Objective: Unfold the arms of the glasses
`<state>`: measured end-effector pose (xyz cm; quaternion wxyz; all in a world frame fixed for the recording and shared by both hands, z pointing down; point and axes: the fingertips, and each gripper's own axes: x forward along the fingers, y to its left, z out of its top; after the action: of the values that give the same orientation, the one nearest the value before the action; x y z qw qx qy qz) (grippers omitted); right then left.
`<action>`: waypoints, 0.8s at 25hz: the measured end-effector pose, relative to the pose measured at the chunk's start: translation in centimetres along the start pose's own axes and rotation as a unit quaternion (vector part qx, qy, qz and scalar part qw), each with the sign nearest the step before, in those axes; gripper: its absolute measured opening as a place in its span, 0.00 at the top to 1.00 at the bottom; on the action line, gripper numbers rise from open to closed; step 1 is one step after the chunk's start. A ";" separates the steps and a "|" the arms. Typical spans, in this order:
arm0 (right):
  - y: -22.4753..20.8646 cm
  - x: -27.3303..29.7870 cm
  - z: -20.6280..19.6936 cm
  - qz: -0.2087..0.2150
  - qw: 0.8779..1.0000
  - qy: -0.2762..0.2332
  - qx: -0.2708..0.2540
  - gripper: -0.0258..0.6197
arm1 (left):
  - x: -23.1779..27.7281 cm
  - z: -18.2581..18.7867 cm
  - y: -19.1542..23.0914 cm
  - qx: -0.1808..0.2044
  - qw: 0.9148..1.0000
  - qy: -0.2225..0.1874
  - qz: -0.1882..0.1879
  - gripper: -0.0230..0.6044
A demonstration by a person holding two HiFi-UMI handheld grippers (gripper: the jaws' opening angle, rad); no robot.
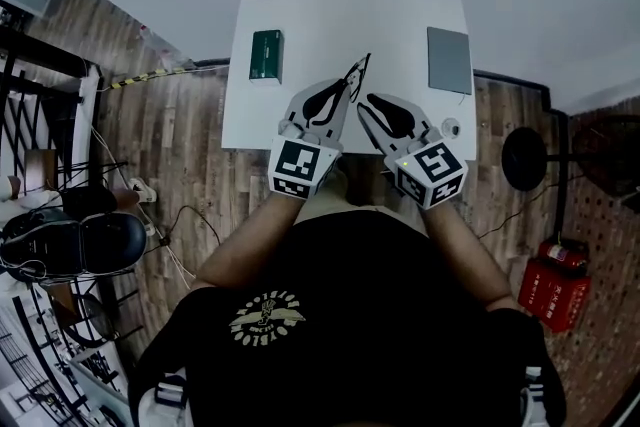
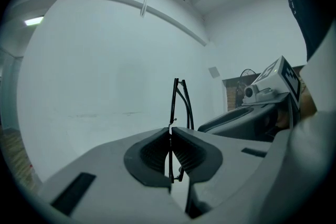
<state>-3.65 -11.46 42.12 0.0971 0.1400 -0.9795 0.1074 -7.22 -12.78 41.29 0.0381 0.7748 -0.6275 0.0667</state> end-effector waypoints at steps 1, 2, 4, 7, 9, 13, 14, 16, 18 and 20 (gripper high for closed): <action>0.1 0.1 0.0 0.003 1.000 0.001 0.000 0.83 | 0.0 0.0 -0.2 0.000 1.000 0.000 -0.001 0.93; 0.2 0.1 0.0 0.006 1.000 0.001 -0.001 0.83 | 0.0 0.1 -0.3 0.001 1.000 -0.001 -0.001 0.93; 0.3 0.1 0.1 0.010 1.000 -0.002 -0.003 0.85 | -0.1 0.2 -0.7 0.002 1.000 -0.002 -0.003 0.93; 0.5 -0.1 0.2 0.014 1.000 -0.006 0.000 0.85 | -0.1 0.5 -1.4 0.005 1.000 -0.004 -0.007 0.93; 0.6 -0.3 0.1 0.017 1.000 -0.006 0.003 0.88 | -0.3 0.6 -1.9 0.007 1.000 -0.004 -0.010 0.93; 0.8 -0.9 -0.1 0.020 1.000 -0.004 0.005 0.94 | -0.4 0.6 -2.5 0.014 1.000 -0.001 -0.014 0.93; 0.9 -1.0 -0.1 0.019 1.000 -0.003 0.005 0.94 | -0.5 0.6 -2.6 0.017 1.000 -0.001 -0.014 0.93; 0.8 -1.5 -0.2 0.017 1.000 -0.002 0.006 0.94 | -0.6 0.6 -2.7 0.021 1.000 -0.001 -0.013 0.93; 0.6 -1.9 -0.4 0.015 1.000 0.001 0.005 0.94 | -0.6 0.5 -2.8 0.025 1.000 0.000 -0.012 0.93; 0.5 -2.3 -0.4 0.012 1.000 0.002 0.002 0.94 | -0.6 0.4 -2.8 0.032 0.999 0.000 -0.011 0.93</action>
<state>-1.53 -10.27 41.94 0.0974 0.1281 -0.9807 0.1109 -4.54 -11.65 40.87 0.0140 0.7823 -0.6169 0.0858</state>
